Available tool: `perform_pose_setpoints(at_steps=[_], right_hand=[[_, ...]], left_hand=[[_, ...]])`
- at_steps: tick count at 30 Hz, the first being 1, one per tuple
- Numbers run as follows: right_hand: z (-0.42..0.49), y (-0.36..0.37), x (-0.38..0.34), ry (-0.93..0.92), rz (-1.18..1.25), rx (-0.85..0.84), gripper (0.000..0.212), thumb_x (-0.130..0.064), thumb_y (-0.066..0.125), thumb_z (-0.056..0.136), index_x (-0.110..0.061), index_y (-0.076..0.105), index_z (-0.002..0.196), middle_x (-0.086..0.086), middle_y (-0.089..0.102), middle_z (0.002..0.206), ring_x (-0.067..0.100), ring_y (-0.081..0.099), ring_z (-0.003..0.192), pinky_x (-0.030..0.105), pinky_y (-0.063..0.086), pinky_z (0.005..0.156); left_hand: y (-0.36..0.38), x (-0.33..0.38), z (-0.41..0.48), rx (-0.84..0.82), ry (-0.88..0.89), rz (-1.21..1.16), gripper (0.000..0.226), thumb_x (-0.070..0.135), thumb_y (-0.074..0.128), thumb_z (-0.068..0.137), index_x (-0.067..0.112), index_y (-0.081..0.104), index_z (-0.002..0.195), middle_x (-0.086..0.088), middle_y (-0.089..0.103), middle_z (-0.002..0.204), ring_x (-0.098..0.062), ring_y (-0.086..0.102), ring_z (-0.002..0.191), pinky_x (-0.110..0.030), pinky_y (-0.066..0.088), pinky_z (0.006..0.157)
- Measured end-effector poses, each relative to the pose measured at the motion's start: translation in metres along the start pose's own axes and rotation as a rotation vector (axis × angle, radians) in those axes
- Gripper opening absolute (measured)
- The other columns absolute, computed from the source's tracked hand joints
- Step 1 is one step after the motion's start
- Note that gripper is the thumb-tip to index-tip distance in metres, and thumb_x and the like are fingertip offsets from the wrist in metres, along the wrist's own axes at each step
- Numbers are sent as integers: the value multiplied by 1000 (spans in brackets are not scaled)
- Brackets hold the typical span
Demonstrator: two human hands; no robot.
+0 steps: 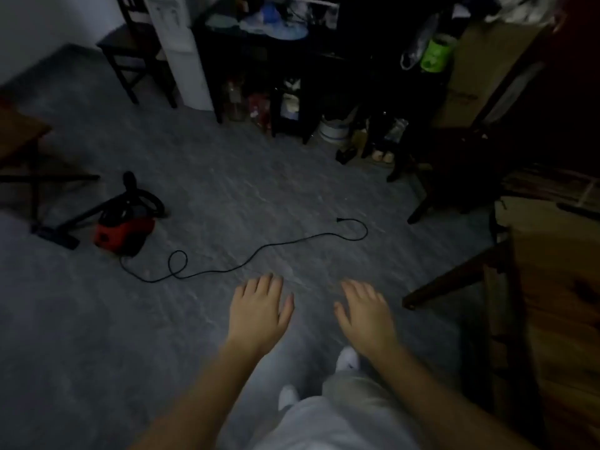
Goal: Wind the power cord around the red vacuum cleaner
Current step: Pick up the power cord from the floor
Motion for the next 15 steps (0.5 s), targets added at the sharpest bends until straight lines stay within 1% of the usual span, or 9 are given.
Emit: perform_pose_setpoints(at_steps=[3, 6, 10, 12, 15], right_hand=[[14, 0, 24, 67, 49, -38, 48, -37, 50, 91, -13, 60, 131, 4, 66, 127, 24, 62, 115, 40, 52, 95], [33, 1, 52, 109, 57, -59, 49, -37, 48, 92, -14, 59, 133, 4, 65, 130, 23, 60, 117, 40, 50, 97], [75, -4, 99, 148, 64, -92, 53, -42, 42, 94, -13, 58, 135, 5, 64, 131, 24, 58, 119, 39, 47, 101], [101, -15, 122, 156, 76, -92, 53, -42, 41, 96, -13, 54, 138, 5, 62, 133, 24, 56, 121, 38, 45, 102], [144, -40, 149, 124, 63, -67, 51, -43, 41, 99, -15, 49, 141, 3, 58, 138, 22, 52, 126, 36, 40, 107]], left_hand=[[16, 17, 27, -56, 28, -27, 46, 45, 42, 94, 14, 68, 116, -6, 71, 113, -26, 66, 97, -39, 49, 81], [33, 38, 62, -99, 41, -33, 50, 47, 41, 95, 14, 65, 123, -6, 70, 119, -26, 66, 101, -39, 50, 84], [41, 65, 120, -100, 79, -15, 52, 48, 39, 96, 14, 62, 128, -5, 68, 123, -25, 65, 105, -38, 50, 85], [39, 81, 154, -98, 111, 2, 52, 48, 37, 96, 15, 63, 126, -4, 69, 122, -25, 65, 106, -39, 50, 87], [32, 106, 206, -85, 147, 57, 51, 49, 36, 96, 15, 67, 117, -3, 71, 114, -24, 66, 100, -39, 50, 86]])
Point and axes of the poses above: each hand's wrist, its own z-axis towards the middle knuckle, its own y-axis out of the palm, x = y × z, the point moved 7 cm from there along z, towards the middle knuckle
